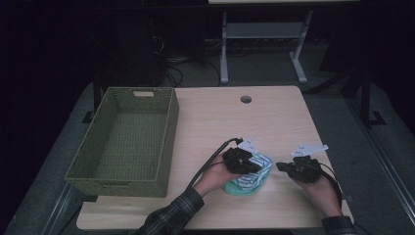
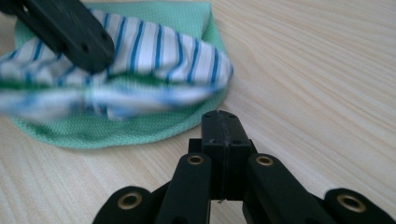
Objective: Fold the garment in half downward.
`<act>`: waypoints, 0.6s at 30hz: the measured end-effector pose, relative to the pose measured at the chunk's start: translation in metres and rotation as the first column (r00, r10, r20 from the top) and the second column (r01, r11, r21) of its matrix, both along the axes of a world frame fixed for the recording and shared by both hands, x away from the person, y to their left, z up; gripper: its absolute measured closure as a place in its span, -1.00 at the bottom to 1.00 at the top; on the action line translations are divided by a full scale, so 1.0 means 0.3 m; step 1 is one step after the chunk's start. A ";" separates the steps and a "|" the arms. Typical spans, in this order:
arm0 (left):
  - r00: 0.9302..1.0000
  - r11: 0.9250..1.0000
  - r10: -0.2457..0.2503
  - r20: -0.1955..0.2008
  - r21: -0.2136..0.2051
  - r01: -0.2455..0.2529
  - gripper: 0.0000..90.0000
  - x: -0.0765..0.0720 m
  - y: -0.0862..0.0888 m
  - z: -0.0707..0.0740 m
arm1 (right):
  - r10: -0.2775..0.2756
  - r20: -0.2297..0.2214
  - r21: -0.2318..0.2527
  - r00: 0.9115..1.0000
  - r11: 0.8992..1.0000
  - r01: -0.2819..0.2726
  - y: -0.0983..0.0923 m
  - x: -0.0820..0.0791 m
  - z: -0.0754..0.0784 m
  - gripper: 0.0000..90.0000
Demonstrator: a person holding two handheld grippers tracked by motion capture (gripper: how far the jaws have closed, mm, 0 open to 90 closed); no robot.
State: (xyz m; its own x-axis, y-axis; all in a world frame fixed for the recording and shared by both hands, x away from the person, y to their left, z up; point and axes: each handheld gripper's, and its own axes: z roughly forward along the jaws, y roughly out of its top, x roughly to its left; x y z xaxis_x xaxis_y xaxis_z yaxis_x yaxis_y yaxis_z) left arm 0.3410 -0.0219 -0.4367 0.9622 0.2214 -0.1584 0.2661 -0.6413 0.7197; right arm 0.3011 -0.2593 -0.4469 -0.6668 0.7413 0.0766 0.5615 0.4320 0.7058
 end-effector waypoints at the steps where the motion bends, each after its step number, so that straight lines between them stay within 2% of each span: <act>1: 1.000 1.000 -0.004 -0.006 0.009 0.004 0.99 -0.003 -0.011 -0.016 | -0.001 0.003 0.000 1.000 1.000 0.001 -0.001 0.000 -0.001 0.99; 5: 1.000 0.999 -0.025 -0.013 0.048 0.026 0.99 -0.013 -0.028 -0.050 | -0.006 0.001 -0.006 1.000 1.000 0.006 -0.006 0.000 0.001 0.99; 7: 1.000 0.999 -0.021 -0.008 0.050 0.021 0.99 -0.015 -0.028 -0.051 | -0.006 0.005 -0.007 1.000 1.000 0.006 -0.008 0.001 0.002 0.99; 9: 1.000 0.998 -0.019 0.013 0.055 0.018 0.99 -0.018 -0.026 -0.040 | -0.007 0.009 -0.002 1.000 1.000 0.007 -0.010 0.001 0.003 0.99; 11: 1.000 1.000 -0.011 0.006 0.025 0.011 0.98 -0.017 -0.016 -0.023 | -0.007 0.008 0.001 1.000 1.000 0.007 -0.009 0.001 0.005 0.99; 13: 1.000 1.000 -0.002 0.008 0.020 0.002 0.98 -0.012 0.000 -0.001 | -0.005 0.017 0.006 1.000 1.000 0.005 -0.010 0.002 0.011 0.99; 18: 0.998 0.998 0.058 0.011 0.028 -0.059 0.98 0.000 0.067 0.033 | 0.009 0.027 0.028 1.000 1.000 -0.010 -0.005 0.010 0.037 0.99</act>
